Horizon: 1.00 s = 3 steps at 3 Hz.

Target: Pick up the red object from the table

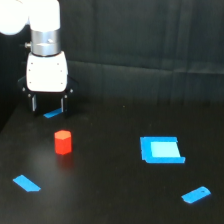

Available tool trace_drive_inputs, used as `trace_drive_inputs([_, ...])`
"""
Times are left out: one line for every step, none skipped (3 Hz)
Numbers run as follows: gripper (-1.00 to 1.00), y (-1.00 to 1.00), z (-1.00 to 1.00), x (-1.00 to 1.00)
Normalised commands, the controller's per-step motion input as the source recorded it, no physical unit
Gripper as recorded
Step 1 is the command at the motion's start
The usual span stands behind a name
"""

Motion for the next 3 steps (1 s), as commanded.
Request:
trace_drive_inputs([1.0,-0.94,-0.27,0.45])
trace_drive_inputs([1.0,-0.93,-0.15,0.35])
trace_drive_inputs([0.97,-0.83,-0.14,0.3])
